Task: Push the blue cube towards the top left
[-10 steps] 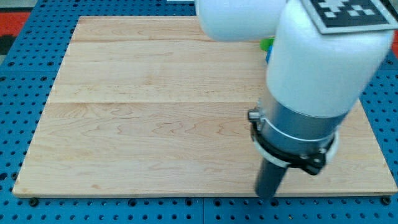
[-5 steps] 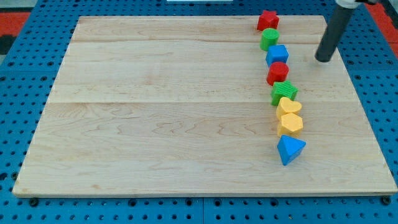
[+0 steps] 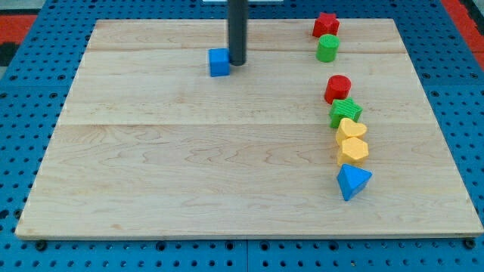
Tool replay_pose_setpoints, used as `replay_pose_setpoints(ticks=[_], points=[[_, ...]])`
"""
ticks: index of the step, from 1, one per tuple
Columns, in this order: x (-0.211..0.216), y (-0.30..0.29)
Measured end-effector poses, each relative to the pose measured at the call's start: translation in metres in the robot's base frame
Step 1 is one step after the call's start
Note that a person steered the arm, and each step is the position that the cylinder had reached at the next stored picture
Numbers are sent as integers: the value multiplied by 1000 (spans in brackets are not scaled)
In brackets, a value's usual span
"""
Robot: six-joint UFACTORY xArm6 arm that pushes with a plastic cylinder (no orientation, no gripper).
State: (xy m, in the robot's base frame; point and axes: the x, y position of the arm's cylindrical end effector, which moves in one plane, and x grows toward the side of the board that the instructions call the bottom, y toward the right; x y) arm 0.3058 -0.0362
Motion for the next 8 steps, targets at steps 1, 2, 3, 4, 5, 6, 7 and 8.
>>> replay_pose_setpoints(ticks=[1, 2, 3, 4, 5, 6, 7, 8], points=[[5, -78], [17, -93], [26, -100], [26, -137], [44, -149], [41, -180], [-16, -201], [-19, -161]])
